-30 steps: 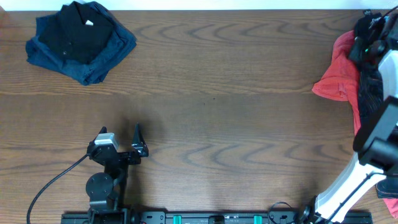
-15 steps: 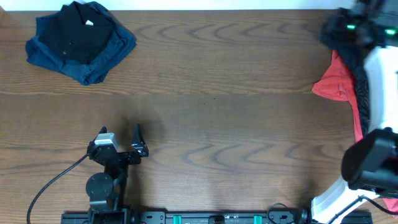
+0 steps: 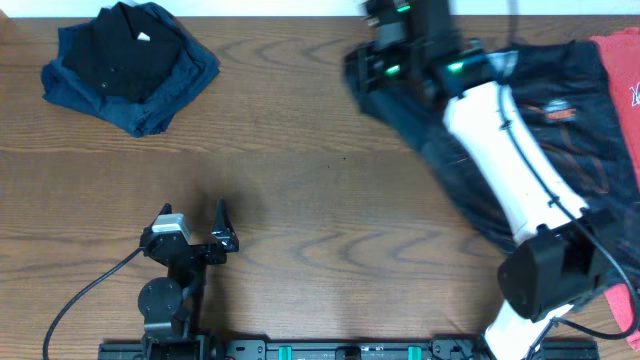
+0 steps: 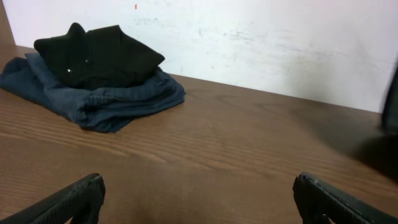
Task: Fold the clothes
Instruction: 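Pull the black jersey left onto the table center with the right gripper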
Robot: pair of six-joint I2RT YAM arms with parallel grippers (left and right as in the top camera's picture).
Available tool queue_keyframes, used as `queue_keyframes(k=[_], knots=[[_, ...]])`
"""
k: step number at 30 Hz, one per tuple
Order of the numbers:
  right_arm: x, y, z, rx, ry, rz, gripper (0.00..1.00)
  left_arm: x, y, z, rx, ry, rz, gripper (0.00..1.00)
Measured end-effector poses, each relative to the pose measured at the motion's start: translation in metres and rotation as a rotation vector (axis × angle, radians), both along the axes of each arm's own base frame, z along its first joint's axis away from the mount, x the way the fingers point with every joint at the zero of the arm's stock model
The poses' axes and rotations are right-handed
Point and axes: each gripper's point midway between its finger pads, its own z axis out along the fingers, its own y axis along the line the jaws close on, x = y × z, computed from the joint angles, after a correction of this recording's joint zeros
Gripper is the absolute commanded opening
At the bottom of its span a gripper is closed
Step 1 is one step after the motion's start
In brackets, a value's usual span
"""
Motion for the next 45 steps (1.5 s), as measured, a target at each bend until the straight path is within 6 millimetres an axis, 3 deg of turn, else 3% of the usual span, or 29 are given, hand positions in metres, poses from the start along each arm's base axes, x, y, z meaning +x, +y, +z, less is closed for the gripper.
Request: queue_keyframes(k=[7,11,12,13,17,21,26,29,32,34,36,39,45], knots=[[-0.074,0.096,0.0,0.008,0.012,0.218,0.01,0.0,0.0,0.0,0.0,0.0,0.0,0.98],[-0.115,0.135,0.002,0.016,0.013,0.322,0.06,0.0,0.0,0.0,0.0,0.0,0.0,0.98],[-0.122,0.141,0.002,0.02,0.013,0.338,0.13,0.0,0.0,0.0,0.0,0.0,0.0,0.98],[-0.126,0.145,0.003,0.024,0.014,0.348,0.27,0.0,0.0,0.0,0.0,0.0,0.0,0.98],[-0.132,0.151,0.005,0.032,0.011,0.361,0.51,0.0,0.0,0.0,0.0,0.0,0.0,0.98],[-0.124,0.145,0.004,0.028,0.009,0.343,0.57,0.0,0.0,0.0,0.0,0.0,0.0,0.98],[-0.106,0.112,-0.004,-0.019,0.055,0.264,0.59,0.0,0.0,0.0,0.0,0.0,0.0,0.98],[-0.09,0.061,-0.005,-0.1,0.102,0.123,0.64,0.0,0.0,0.0,0.0,0.0,0.0,0.98],[-0.086,0.008,0.01,-0.148,0.13,-0.005,0.75,0.0,0.0,0.0,0.0,0.0,0.0,0.98],[-0.094,-0.025,0.023,-0.17,0.148,-0.075,0.99,0.0,0.0,0.0,0.0,0.0,0.0,0.98],[-0.108,-0.047,0.036,-0.191,0.159,-0.108,0.99,0.0,0.0,0.0,0.0,0.0,0.0,0.98],[-0.137,-0.072,0.039,-0.255,0.213,-0.13,0.99,0.0,0.0,0.0,0.0,0.0,0.0,0.98],[-0.169,-0.114,0.016,-0.417,0.378,-0.27,0.99,0.0,0.0,0.0,0.0,0.0,0.0,0.98]])
